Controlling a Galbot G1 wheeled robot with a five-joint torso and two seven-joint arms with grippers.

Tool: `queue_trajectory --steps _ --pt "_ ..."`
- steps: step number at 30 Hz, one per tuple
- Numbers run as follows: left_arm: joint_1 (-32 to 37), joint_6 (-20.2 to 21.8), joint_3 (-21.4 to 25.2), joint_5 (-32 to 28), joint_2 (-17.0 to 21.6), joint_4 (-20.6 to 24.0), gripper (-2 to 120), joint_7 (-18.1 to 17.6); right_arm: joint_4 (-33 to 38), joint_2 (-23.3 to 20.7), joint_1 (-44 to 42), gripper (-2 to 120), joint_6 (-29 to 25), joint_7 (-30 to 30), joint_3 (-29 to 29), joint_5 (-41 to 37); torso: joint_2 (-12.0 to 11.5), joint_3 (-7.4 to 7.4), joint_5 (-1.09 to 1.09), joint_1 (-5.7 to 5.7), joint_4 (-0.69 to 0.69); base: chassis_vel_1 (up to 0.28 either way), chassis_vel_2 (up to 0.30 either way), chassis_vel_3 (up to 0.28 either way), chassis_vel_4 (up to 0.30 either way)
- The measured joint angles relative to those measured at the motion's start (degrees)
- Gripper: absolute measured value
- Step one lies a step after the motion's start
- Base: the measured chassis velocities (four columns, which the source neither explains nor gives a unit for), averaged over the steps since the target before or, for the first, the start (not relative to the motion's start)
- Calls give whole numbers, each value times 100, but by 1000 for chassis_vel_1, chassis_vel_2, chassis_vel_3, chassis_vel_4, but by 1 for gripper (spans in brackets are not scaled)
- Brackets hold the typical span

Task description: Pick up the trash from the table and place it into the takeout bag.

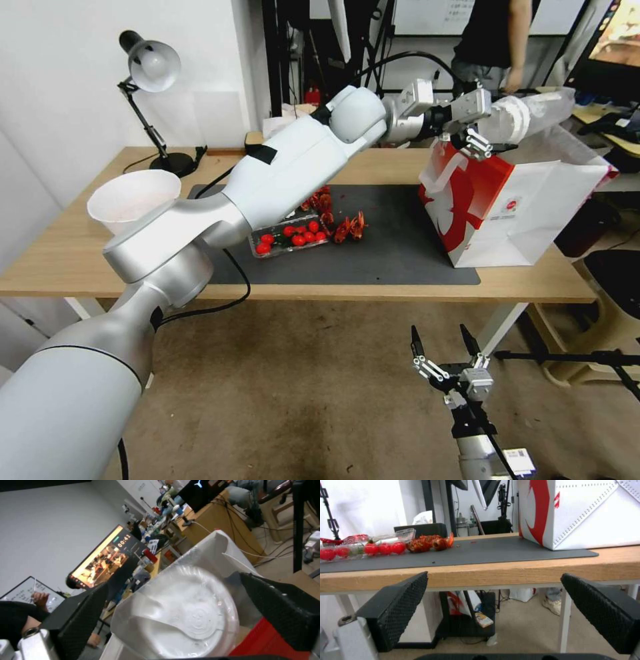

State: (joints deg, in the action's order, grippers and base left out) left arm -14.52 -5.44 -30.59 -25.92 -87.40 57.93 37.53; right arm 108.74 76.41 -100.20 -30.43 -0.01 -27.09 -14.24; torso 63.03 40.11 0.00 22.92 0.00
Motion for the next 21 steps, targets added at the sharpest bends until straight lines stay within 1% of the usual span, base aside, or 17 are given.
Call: queue_trajectory --steps 10,14,17,18,19,20,21 --pt "227 94 202 -230 226 137 100 -173 -23 18 32 100 -1 -4 49 -5 0 0 1 -1 0 0 0 0 0" --pt "395 172 347 -273 355 281 100 -268 -42 18 45 100 4 -4 63 -5 0 0 1 -1 0 0 0 0 0" --pt "718 402 546 -342 630 614 100 -702 -64 21 50 100 8 -5 79 -5 0 0 1 -1 0 0 0 0 0" --pt "718 402 546 -342 630 614 100 -702 -64 21 50 100 8 -5 79 -5 0 0 1 -1 0 0 0 0 0" --pt "770 460 580 -350 681 681 100 -809 -68 21 50 100 9 -5 83 -5 0 0 2 -1 0 0 0 0 0" --pt "969 685 680 -501 868 912 100 -1077 -78 22 51 100 9 -5 90 -5 0 0 2 -1 1 0 0 0 0" --pt "969 685 680 -501 868 912 100 -1077 -78 22 51 100 9 -5 90 -5 0 0 2 -1 1 0 0 0 0"
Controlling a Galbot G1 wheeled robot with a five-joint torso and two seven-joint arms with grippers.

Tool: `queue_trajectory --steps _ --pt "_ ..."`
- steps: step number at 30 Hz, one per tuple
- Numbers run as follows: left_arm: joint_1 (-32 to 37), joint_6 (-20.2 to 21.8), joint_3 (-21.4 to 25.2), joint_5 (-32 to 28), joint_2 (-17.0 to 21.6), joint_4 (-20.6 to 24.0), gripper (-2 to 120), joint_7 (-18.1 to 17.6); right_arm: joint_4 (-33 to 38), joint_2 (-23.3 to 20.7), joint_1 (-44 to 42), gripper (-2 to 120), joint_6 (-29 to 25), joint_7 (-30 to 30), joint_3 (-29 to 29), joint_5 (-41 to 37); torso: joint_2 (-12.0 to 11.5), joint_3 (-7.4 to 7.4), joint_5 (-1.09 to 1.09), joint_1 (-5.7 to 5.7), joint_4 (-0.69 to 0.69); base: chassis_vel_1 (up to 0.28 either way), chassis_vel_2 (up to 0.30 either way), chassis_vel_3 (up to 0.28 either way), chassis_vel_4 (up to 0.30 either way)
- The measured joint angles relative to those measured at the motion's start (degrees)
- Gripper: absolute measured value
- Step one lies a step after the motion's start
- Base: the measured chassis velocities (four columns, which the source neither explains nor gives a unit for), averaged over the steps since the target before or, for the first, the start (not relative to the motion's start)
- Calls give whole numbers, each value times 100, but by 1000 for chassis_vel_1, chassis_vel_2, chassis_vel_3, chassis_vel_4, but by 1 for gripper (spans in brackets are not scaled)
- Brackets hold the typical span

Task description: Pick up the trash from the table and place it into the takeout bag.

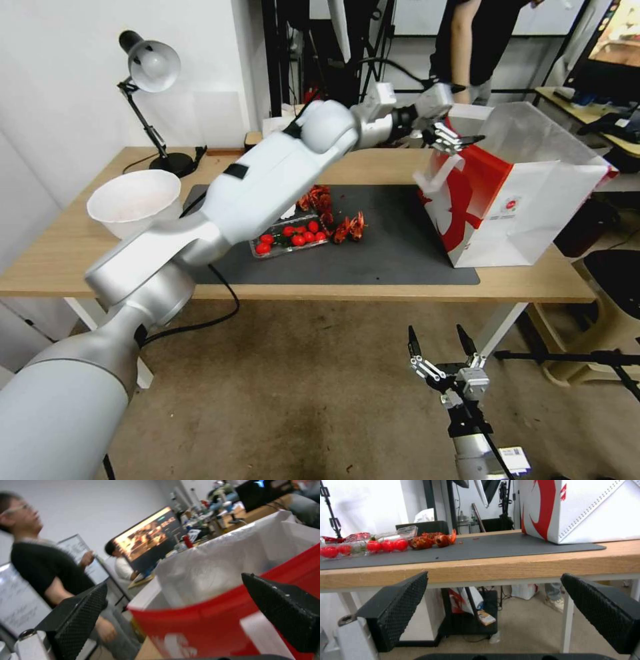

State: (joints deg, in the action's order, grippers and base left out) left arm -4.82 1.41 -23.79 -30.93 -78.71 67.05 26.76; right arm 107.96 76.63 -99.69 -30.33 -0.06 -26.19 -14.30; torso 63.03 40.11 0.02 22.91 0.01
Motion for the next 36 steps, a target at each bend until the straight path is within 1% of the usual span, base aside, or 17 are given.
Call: queue_trajectory --steps 3,4,7,8,12,13,15,16,19,21,23,24,28,29,32,33,36 --pt "431 802 262 -285 330 505 100 -854 -9 -5 10 100 9 -2 7 0 0 0 0 0 0 0 0 0 0" --pt "431 802 262 -285 330 505 100 -854 -9 -5 10 100 9 -2 7 0 0 0 0 0 0 0 0 0 0" --pt "668 1197 459 -327 406 706 100 -1381 -14 -3 14 100 14 -4 13 2 0 0 -1 0 -1 0 0 0 0" --pt "668 1197 459 -327 406 706 100 -1381 -14 -3 14 100 14 -4 13 2 0 0 -1 0 -1 0 0 0 0" --pt "990 1606 719 -336 445 993 100 -2354 -23 13 10 100 16 -5 34 10 0 -1 -2 0 -2 0 0 0 0" --pt "990 1606 719 -336 445 993 100 -2354 -23 13 10 100 16 -5 34 10 0 -1 -2 0 -2 0 0 0 0" --pt "1128 1768 797 -333 464 1128 100 -2747 -24 17 7 100 16 -6 35 12 0 -1 -1 0 -2 0 0 0 0" --pt "1128 1768 797 -333 464 1128 100 -2747 -24 17 7 100 16 -6 35 12 0 -1 -1 0 -2 0 0 0 0" --pt "1397 2062 973 -316 501 1376 100 -3444 -28 20 1 100 16 -6 36 14 0 -1 -2 0 -1 0 0 0 0" --pt "1422 2077 986 -311 504 1396 100 -3513 -28 20 1 100 16 -6 36 15 0 -1 -2 0 -1 0 0 0 0" --pt "1690 2144 1068 -293 586 1583 100 -4064 -32 20 -8 100 13 -6 32 18 0 -1 -1 0 -3 0 0 0 0" --pt "1690 2144 1068 -293 586 1583 100 -4064 -32 20 -8 100 13 -6 32 18 0 -1 -1 0 -3 0 0 0 0" --pt "2367 2100 1237 -194 865 1989 100 -4834 -49 14 -42 100 -8 -6 9 19 0 0 0 0 0 0 0 0 0" --pt "2367 2100 1237 -194 865 1989 100 -4834 -49 14 -42 100 -8 -6 9 19 0 0 0 0 0 0 0 0 0" --pt "3118 1789 1485 266 960 2289 100 -5287 -70 15 -48 100 -45 -5 3 20 0 -1 -1 0 0 0 0 0 0" --pt "3118 1789 1485 266 960 2289 100 -5287 -70 15 -48 100 -45 -5 3 20 0 -1 -1 0 0 0 0 0 0" --pt "3849 1680 1774 550 953 2559 100 -5623 -78 11 -50 100 -52 -1 5 29 0 -1 -2 0 -1 0 0 0 0"
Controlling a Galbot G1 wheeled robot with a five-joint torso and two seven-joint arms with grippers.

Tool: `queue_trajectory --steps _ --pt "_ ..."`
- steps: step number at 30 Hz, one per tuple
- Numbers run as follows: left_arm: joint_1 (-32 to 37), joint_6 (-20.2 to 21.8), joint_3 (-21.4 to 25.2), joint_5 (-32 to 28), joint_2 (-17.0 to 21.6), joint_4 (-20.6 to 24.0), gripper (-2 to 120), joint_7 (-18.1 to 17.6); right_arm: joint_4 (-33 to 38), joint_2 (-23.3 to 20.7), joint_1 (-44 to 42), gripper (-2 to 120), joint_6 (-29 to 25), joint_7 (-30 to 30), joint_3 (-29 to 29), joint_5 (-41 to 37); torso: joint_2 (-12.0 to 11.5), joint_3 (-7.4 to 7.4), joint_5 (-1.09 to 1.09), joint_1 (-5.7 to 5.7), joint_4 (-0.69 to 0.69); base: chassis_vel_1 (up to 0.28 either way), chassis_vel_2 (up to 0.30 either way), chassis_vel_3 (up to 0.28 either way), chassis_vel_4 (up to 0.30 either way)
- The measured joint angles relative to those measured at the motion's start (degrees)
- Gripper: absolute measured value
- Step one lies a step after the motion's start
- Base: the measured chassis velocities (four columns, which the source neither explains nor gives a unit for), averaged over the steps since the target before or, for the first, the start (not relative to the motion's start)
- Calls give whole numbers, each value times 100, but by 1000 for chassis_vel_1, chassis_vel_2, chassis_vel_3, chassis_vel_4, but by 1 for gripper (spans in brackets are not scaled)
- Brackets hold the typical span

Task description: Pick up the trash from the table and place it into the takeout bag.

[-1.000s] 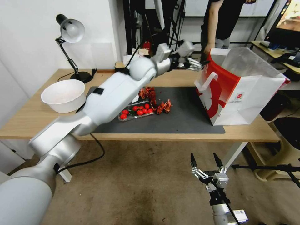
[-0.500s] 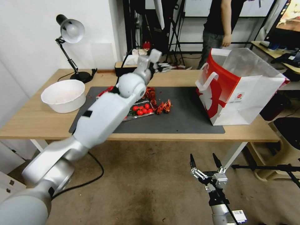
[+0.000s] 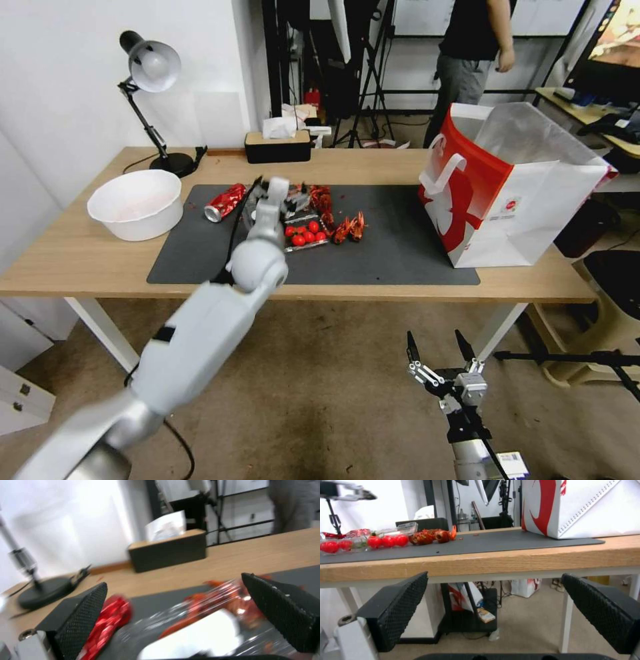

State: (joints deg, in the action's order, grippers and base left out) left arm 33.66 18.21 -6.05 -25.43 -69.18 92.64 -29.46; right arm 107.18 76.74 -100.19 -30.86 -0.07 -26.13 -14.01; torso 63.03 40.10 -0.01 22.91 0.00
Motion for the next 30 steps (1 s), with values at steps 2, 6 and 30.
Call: queue_trajectory --steps 2,6,30 --pt "439 -47 290 133 36 199 100 -196 21 4 -2 100 1 2 5 7 0 0 0 0 -1 0 0 0 0" --pt "966 -55 798 149 202 578 100 -277 25 11 -16 100 2 7 25 18 0 0 1 1 -1 0 0 0 0" --pt "2094 -192 1996 -487 524 1123 100 131 35 40 6 100 55 4 235 199 0 0 0 1 0 0 0 0 0"
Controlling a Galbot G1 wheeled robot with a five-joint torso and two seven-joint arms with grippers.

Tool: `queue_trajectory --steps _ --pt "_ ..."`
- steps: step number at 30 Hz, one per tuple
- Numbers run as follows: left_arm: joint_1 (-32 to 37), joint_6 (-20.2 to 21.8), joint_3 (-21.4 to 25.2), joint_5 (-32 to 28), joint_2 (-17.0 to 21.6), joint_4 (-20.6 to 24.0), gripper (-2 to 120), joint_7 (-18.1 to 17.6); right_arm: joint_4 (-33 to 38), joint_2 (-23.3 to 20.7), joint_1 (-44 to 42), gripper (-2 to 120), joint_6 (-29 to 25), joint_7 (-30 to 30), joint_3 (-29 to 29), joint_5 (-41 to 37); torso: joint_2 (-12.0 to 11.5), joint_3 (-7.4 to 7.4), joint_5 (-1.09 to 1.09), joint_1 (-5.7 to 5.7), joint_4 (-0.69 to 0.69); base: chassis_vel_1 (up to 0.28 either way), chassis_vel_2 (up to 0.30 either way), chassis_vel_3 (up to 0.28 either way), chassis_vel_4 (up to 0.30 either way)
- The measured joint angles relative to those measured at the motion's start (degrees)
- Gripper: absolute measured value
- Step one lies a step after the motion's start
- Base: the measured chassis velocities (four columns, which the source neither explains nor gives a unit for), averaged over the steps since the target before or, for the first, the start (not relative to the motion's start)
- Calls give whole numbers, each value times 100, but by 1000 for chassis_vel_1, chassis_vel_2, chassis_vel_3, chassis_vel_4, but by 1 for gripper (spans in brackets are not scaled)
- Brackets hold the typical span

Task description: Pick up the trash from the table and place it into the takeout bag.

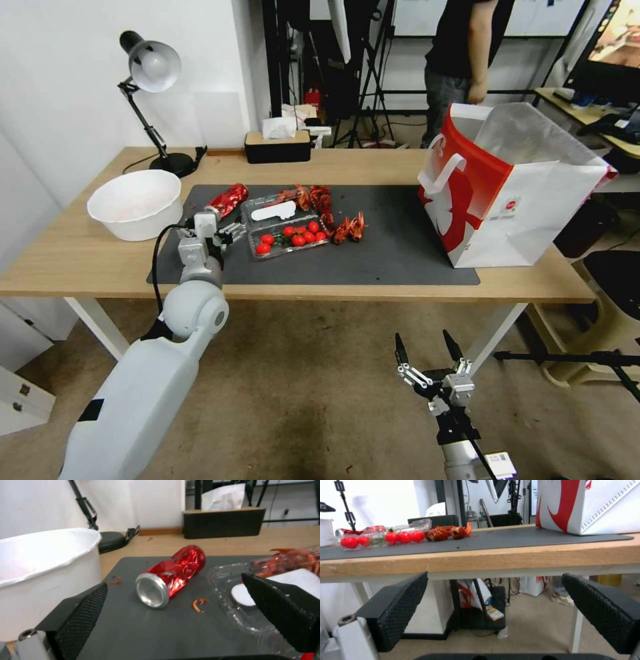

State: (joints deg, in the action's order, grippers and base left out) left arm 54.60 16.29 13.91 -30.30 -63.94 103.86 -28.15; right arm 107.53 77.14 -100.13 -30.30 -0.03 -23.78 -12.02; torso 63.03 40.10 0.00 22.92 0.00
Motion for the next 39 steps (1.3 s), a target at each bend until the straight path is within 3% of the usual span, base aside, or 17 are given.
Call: queue_trajectory --steps 6,14,24,30,39 --pt "-190 -387 53 -124 73 -425 100 704 -50 35 -5 100 0 -2 11 17 0 0 1 0 0 0 0 0 0" --pt "-621 -361 45 -372 229 -897 100 1418 -90 43 -7 100 -1 -4 3 18 0 0 0 0 0 0 0 0 0" --pt "-833 -340 -12 -416 272 -1183 100 1571 -105 54 -6 100 -3 -4 5 21 0 1 1 0 0 0 0 0 0" --pt "-1364 -408 -193 -491 298 -1814 100 1858 -125 57 -7 100 -5 -4 -5 24 0 1 0 0 0 0 0 0 0" --pt "-1776 -387 -350 -451 235 -2352 100 1996 -147 98 -21 100 -13 -4 -23 28 0 1 0 0 0 0 0 0 0"
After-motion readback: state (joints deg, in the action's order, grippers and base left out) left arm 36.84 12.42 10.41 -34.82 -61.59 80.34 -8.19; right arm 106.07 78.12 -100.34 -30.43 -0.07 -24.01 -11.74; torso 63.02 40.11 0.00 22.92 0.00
